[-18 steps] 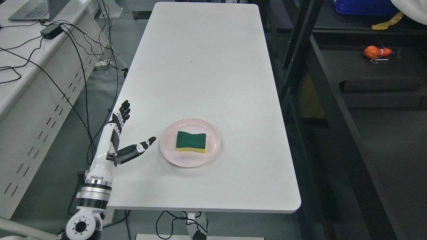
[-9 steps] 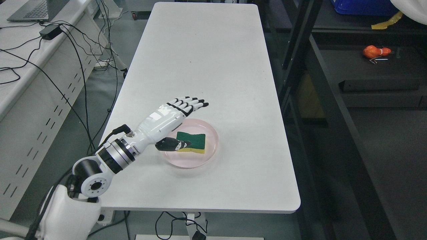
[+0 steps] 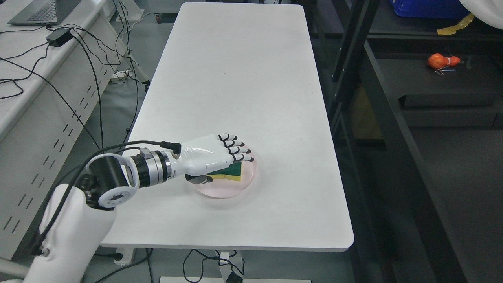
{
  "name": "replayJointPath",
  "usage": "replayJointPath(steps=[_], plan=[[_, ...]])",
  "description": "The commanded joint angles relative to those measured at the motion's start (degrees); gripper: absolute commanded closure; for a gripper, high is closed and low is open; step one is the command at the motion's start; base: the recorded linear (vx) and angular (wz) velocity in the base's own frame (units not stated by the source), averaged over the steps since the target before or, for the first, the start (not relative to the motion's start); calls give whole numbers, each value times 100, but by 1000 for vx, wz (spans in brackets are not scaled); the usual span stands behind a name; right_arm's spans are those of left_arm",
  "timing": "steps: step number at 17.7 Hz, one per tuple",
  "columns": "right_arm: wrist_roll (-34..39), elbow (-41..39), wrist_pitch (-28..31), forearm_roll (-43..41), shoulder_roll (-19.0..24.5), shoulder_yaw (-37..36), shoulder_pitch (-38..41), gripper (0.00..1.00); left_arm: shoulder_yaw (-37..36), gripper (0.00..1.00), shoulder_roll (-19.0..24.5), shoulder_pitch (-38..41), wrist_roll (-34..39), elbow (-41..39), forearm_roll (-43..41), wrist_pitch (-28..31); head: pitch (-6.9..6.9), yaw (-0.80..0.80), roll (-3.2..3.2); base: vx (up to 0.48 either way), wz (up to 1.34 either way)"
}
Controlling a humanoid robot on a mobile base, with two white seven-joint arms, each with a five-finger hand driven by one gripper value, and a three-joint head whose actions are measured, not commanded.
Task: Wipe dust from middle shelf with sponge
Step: 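Lower the left hand over the green-and-yellow sponge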
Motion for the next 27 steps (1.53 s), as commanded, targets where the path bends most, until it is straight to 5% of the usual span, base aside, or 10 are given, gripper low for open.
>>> replayJointPath(steps=[1,10,27], plan=[[-3,-100,4,0,-100,-1,0,0,-212,12,1043,-60,-5,90,-306,-22,0,0,0,0,0],[-3,-100,4,0,-100,-1,0,0,-44,15,-195,-367,22,644,-1308,13,0,0,0,0,0],[-3,-100,4,0,-100,7,0,0,-396,20,-680,-183,215,793,-1792,39,0,0,0,0,0]])
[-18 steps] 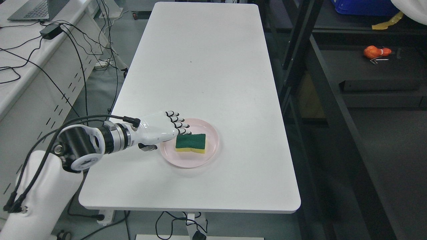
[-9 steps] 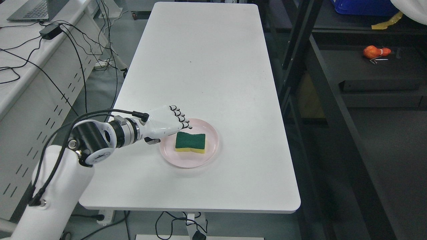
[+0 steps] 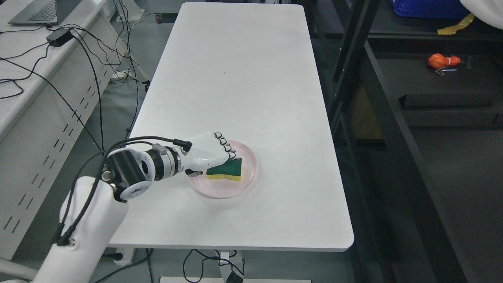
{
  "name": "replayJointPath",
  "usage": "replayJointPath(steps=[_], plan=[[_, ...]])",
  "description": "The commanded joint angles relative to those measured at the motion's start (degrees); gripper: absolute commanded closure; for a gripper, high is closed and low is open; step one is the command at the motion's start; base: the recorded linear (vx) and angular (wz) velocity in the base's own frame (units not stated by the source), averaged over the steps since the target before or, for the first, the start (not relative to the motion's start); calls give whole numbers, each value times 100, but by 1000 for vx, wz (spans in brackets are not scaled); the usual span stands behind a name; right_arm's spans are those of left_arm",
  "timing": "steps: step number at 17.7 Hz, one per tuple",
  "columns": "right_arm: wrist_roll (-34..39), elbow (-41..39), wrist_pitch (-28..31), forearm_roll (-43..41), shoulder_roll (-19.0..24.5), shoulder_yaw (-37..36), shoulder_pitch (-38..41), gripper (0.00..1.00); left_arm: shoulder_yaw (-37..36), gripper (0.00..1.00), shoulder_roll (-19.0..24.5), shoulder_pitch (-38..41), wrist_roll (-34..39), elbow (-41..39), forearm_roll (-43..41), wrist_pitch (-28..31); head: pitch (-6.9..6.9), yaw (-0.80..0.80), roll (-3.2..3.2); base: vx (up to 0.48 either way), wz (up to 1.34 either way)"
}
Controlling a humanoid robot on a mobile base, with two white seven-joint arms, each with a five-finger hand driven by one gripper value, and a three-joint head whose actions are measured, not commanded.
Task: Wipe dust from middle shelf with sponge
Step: 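Close the left hand fingers around the sponge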
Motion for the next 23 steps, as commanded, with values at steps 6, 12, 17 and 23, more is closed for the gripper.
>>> replayJointPath(steps=[6,12,17,23], plan=[[-3,-100,3,0,-100,-2,0,0,-111,29,-269,90,9,186,-248,124,0,0,0,0,0],[-3,-100,3,0,-100,6,0,0,-119,31,-269,186,9,309,-248,124,0,0,0,0,0],[-3,-100,3,0,-100,-2,0,0,134,39,-269,283,9,309,-248,124,0,0,0,0,0],[-3,-100,3,0,-100,-2,0,0,1075,59,-506,362,220,309,-81,80,0,0,0,0,0]])
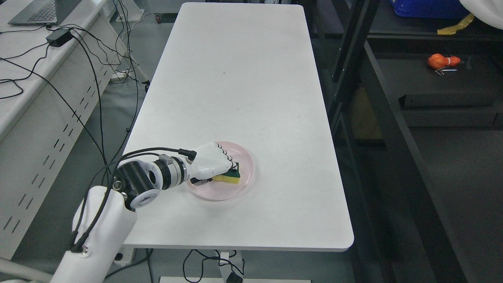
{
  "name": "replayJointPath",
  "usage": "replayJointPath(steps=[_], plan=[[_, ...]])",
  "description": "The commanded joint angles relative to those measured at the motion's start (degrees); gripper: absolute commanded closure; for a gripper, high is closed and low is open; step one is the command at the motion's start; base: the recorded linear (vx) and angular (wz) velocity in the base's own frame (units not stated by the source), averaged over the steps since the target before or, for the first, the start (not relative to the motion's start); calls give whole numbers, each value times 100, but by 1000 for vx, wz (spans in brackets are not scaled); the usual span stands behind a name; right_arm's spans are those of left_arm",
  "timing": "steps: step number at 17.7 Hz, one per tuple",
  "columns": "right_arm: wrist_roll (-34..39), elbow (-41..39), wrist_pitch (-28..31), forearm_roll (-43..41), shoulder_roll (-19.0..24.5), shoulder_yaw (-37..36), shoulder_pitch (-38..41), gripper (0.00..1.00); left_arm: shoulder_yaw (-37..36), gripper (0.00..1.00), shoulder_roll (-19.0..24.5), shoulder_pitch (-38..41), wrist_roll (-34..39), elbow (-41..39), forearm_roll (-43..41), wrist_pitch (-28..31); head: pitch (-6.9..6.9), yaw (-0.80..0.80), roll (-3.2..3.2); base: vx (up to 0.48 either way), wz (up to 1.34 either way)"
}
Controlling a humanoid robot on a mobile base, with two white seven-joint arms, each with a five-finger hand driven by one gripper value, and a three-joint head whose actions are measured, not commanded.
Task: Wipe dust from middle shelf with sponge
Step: 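Close the left hand fingers around the sponge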
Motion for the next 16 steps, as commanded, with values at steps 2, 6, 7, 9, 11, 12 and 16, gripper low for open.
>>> replayJointPath(steps=[2,6,7,9,11,12,16], plan=[[-3,-100,4,0,-100,6,0,0,1000,66,-261,144,84,54,270,-53,0,0,0,0,0],[-3,-100,4,0,-100,-3,0,0,1229,82,-270,170,93,133,840,-71,0,0,0,0,0],[-3,-100,4,0,-100,6,0,0,1290,86,-270,170,93,133,1051,-71,0,0,0,0,0],[-3,-100,4,0,-100,6,0,0,1396,96,-261,179,93,133,1612,-106,0,0,0,0,0],[-3,-100,4,0,-100,6,0,0,1466,100,-279,179,110,125,2298,-176,0,0,0,0,0],[-3,-100,4,0,-100,6,0,0,1554,100,-305,179,145,98,2562,-194,0,0,0,0,0],[-3,-100,4,0,-100,-3,0,0,2229,100,-1198,362,154,89,4344,-177,0,0,0,3,0]])
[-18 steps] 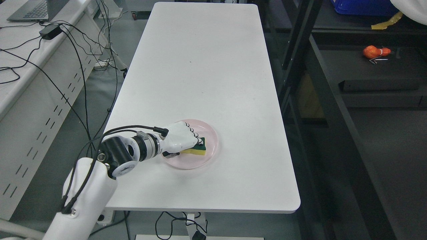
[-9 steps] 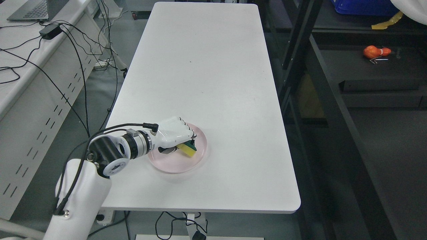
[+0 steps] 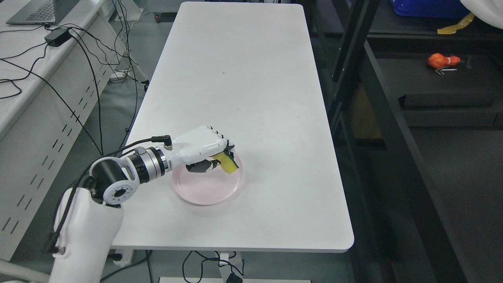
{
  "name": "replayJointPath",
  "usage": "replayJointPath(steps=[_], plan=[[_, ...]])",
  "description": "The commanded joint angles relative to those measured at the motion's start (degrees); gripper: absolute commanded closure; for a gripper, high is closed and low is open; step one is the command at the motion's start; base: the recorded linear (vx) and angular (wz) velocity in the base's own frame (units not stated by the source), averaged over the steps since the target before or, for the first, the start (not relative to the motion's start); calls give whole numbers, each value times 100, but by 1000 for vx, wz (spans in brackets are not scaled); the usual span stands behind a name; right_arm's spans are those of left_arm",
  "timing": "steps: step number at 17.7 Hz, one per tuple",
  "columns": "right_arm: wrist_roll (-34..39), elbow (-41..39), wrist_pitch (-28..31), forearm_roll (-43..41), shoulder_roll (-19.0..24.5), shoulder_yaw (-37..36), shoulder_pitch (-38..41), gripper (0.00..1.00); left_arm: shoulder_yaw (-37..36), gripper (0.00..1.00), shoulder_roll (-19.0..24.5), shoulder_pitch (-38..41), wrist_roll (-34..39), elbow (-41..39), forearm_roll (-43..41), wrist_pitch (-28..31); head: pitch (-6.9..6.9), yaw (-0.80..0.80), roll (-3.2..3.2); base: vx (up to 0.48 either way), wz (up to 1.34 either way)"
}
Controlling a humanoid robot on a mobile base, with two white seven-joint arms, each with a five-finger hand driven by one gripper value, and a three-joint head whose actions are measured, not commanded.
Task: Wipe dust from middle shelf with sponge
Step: 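Lift the sponge off the plate with the left hand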
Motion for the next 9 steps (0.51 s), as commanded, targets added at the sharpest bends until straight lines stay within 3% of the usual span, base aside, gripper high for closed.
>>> replayJointPath(steps=[1,3,9], plan=[[-3,-100,4,0,-100,-4,1,0,1174,100,-804,272,22,8,2248,11,0,0,0,14,0],[-3,-100,4,0,-100,5,1,0,1202,100,-804,448,127,8,3004,45,0,0,0,0,0],[-3,-100,4,0,-100,-4,1,0,1079,100,-804,1309,2174,-220,4940,1081,0,0,0,-31,0]])
